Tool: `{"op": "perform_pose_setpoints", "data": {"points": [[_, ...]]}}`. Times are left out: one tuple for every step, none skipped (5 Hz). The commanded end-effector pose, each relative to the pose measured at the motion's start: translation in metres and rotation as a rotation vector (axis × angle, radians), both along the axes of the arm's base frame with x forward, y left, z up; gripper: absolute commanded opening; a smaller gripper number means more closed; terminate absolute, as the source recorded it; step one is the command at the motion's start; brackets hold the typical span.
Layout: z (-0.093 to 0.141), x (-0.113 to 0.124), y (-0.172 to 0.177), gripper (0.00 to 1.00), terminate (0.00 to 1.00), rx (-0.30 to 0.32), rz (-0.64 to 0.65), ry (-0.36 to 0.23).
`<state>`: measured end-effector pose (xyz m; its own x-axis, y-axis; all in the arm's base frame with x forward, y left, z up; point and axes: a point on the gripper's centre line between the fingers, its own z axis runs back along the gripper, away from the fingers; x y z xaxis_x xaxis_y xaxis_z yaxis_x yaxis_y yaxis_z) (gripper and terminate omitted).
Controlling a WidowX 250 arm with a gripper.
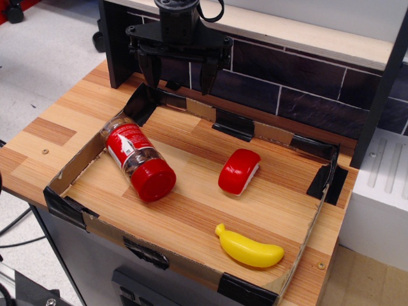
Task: Upright basil bottle
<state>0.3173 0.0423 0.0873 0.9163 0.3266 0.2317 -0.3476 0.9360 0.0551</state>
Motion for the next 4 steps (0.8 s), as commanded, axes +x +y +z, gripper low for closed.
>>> {"op": "perform_pose_setpoints", "data": {"points": [[0.000,0.000,0.000,1.00,0.00,0.000,0.000,0.000],[0.005,-0.020,-0.007,1.00,0.00,-0.093,0.062,-0.045],[0.012,-0.038,-0.014,1.00,0.00,-0.134,0.157,-0.006],[0.012,-0.055,-0.019,1.00,0.00,-0.150,0.289,0.010]]}}
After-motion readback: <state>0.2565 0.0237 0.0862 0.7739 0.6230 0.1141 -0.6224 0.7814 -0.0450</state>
